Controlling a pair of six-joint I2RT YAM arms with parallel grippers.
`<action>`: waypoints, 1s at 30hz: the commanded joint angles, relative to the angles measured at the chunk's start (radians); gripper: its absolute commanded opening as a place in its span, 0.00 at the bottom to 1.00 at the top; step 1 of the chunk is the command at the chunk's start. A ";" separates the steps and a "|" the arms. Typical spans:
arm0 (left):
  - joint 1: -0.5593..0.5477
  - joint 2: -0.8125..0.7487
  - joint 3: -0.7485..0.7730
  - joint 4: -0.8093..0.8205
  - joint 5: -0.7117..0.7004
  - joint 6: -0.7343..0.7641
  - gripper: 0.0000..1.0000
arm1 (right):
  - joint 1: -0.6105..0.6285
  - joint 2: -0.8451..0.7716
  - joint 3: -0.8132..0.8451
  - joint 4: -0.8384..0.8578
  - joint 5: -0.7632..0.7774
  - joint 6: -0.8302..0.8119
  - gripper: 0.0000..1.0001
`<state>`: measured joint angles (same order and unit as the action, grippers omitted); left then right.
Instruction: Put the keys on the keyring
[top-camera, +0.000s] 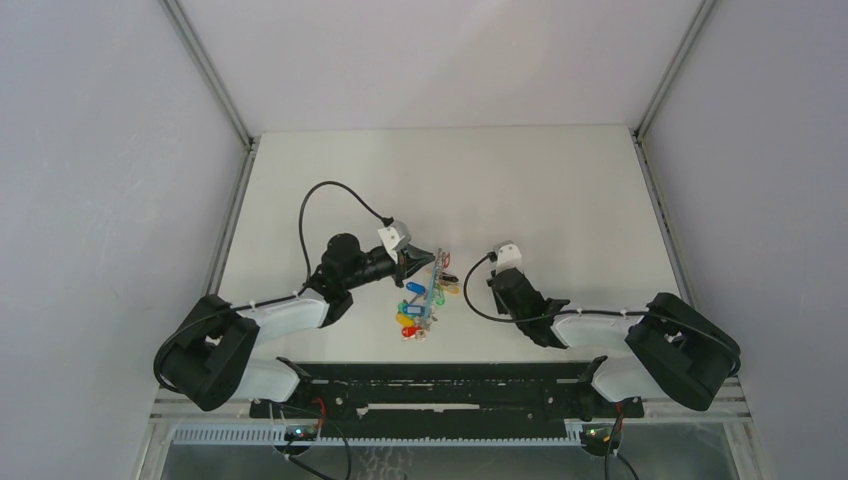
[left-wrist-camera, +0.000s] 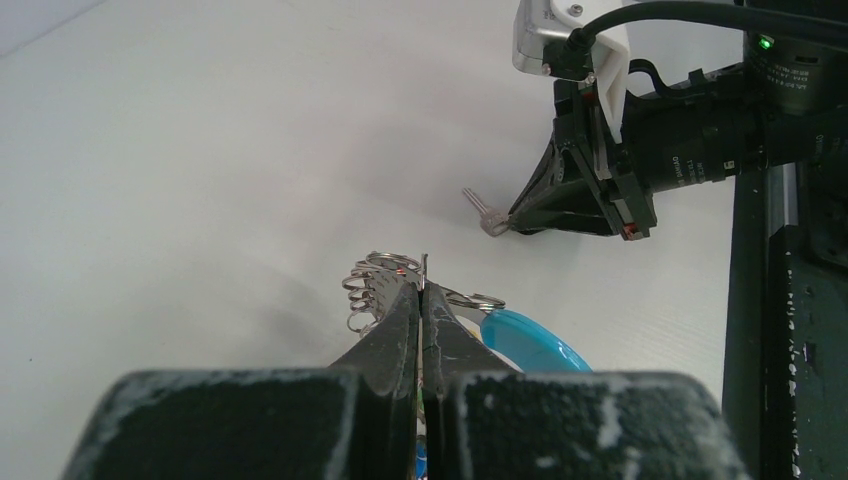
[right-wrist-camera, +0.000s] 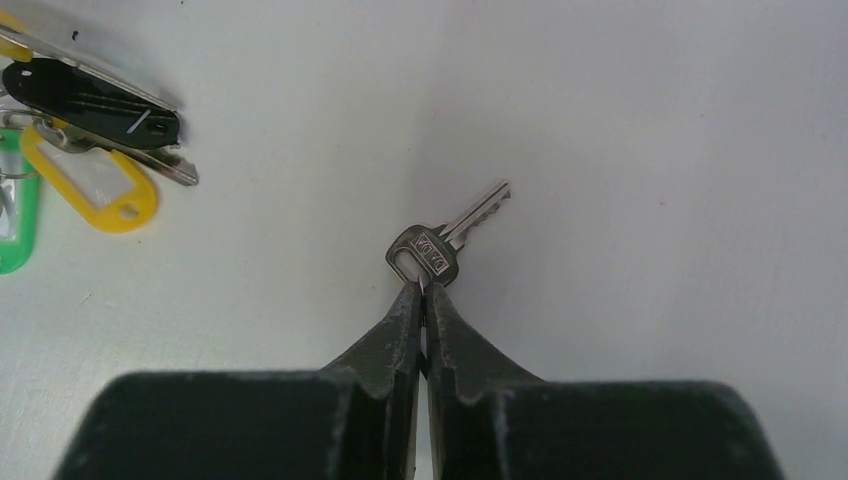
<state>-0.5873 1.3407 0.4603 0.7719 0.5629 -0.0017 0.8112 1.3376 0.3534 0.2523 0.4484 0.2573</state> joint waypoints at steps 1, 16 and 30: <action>-0.008 -0.027 0.059 0.018 0.028 0.021 0.00 | -0.004 -0.010 0.048 -0.039 0.014 0.030 0.00; -0.009 -0.032 0.057 0.010 0.031 0.036 0.00 | -0.066 0.201 0.467 -0.601 -0.218 0.028 0.00; -0.013 -0.044 0.063 -0.030 0.014 0.060 0.00 | -0.028 0.239 0.539 -0.634 -0.216 0.019 0.08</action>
<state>-0.5938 1.3254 0.4717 0.7296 0.5705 0.0380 0.7681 1.6295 0.8787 -0.3714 0.2264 0.2726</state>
